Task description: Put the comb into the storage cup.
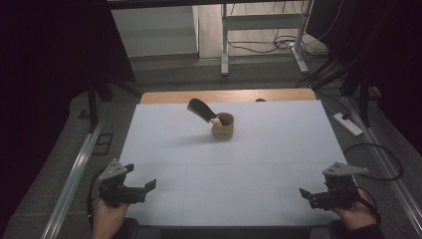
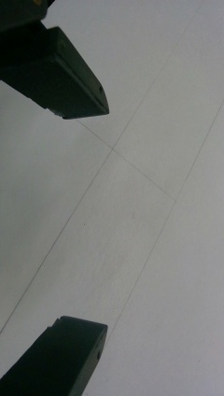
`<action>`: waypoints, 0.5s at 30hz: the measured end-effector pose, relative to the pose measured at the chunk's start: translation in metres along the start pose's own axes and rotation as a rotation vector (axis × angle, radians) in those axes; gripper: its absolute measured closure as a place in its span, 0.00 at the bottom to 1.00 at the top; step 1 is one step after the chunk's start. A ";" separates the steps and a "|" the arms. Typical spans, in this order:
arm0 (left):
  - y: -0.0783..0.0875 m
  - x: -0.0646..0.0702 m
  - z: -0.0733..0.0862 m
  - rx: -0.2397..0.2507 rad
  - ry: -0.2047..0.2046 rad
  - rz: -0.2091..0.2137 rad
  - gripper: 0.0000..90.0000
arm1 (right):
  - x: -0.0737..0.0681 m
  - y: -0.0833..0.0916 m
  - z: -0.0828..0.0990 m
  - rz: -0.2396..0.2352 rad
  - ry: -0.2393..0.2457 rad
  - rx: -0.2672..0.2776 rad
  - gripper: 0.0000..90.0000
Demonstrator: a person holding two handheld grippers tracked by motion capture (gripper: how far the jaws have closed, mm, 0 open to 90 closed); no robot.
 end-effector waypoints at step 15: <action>0.009 0.000 0.008 -0.032 -0.020 -0.049 0.00 | 0.000 0.000 0.000 0.011 -0.005 0.001 0.00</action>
Point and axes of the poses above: each handheld gripper's, and its own axes: y roughly backward along the jaws, z roughly out of its underside, x roughly to its right, the point moved 2 cm from there along -y, roughly forward along the jaws, and after that the axes turned 14 degrees about x, right-handed, at the moved point
